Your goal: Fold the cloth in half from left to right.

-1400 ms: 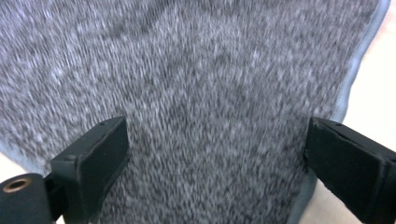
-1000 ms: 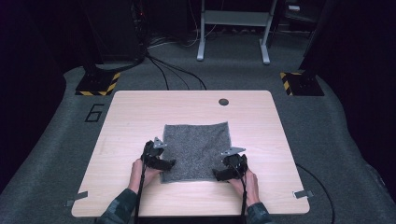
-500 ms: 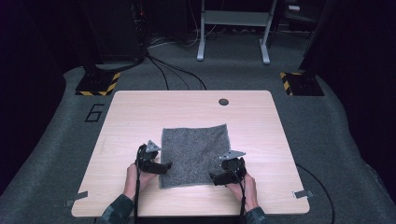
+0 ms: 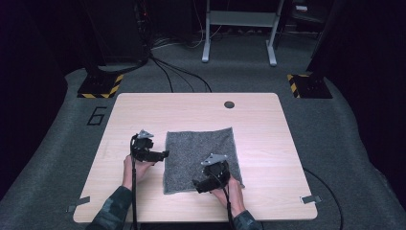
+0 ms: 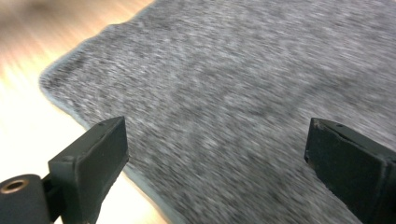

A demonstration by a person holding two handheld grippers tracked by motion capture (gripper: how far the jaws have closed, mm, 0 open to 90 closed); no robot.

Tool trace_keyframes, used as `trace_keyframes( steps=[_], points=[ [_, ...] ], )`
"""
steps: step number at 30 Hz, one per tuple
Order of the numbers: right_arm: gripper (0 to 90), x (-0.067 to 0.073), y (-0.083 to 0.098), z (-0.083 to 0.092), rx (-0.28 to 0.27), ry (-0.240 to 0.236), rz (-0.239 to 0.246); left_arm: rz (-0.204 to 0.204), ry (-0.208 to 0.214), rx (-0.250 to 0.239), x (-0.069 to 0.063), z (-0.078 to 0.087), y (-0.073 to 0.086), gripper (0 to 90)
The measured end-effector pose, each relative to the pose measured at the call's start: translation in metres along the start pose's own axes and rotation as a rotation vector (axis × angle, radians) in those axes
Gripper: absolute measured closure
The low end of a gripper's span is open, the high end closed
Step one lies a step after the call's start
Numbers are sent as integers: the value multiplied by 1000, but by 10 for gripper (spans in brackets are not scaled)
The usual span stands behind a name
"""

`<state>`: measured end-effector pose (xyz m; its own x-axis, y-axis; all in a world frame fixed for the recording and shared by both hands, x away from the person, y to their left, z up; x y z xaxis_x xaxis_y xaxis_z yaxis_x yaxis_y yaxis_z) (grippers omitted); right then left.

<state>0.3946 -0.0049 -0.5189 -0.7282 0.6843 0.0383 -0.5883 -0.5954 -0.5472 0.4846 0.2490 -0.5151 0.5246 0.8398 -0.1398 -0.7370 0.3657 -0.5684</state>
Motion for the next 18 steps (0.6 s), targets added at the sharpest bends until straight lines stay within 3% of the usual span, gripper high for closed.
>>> trace_keyframes(
  steps=[6,12,18],
  points=[
    [59,21,-12,-11,11,-24,50,22,-4,12,11,-14,-23,128],
    [71,46,-26,-22,17,-53,97,14,-23,28,22,-25,-46,139],
    [125,61,-32,-27,4,-62,145,25,-22,28,26,-30,-58,156]
  ],
)
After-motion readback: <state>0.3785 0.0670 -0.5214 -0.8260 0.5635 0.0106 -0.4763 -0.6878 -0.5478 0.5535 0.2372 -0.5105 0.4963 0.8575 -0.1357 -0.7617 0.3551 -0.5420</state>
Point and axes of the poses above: each handheld gripper's, and its own axes: z roughly backward along the jaws, y roughly out of its underside, x roughly to its left, the point moved 3 cm from there along -z, roughly forward along the jaws, and after that the axes turned 11 degrees about x, right-handed, at the moved point
